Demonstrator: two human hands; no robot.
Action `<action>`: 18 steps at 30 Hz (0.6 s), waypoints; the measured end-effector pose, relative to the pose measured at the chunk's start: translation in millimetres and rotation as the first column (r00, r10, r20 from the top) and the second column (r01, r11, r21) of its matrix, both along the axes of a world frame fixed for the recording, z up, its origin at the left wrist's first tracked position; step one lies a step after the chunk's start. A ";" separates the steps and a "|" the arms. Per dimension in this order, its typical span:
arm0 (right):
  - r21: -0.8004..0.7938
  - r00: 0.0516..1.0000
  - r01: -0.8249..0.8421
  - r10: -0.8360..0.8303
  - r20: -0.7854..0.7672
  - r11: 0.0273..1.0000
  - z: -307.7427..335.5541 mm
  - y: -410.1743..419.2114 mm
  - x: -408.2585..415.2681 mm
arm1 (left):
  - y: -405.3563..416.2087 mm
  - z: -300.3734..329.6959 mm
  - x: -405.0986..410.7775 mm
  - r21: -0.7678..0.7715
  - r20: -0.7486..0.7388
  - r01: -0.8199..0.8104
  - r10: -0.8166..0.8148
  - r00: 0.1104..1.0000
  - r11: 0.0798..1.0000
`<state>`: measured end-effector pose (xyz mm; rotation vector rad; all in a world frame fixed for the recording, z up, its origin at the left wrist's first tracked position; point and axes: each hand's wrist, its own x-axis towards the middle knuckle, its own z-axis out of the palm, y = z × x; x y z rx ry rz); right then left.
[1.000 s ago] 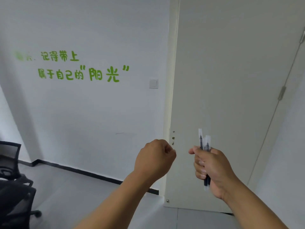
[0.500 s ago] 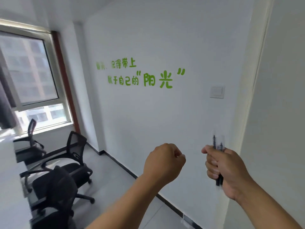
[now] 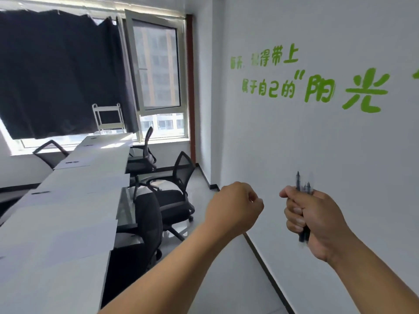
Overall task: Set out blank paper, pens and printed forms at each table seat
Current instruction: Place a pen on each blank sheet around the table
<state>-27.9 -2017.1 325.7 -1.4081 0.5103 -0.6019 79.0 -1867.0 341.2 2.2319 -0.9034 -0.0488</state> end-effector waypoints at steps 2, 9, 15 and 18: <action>0.005 0.999 -0.038 0.038 -0.013 0.999 -4.0 -18.4 49.0 | -16.5 -2.4 44.2 -0.007 0.015 -0.034 0.035 0.999 0.999; -0.021 0.984 -0.180 0.179 -0.025 0.984 14.7 -82.6 218.7 | -73.0 7.6 195.0 0.000 0.029 -0.173 0.173 0.984 0.985; -0.022 0.950 -0.312 0.312 -0.020 0.950 21.1 -113.8 336.6 | -97.8 19.1 291.5 0.007 0.070 -0.277 0.275 0.959 0.961; -0.034 0.913 -0.408 0.407 -0.033 0.912 12.3 -131.3 399.6 | -113.8 11.4 340.4 0.009 0.081 -0.338 0.336 0.938 0.941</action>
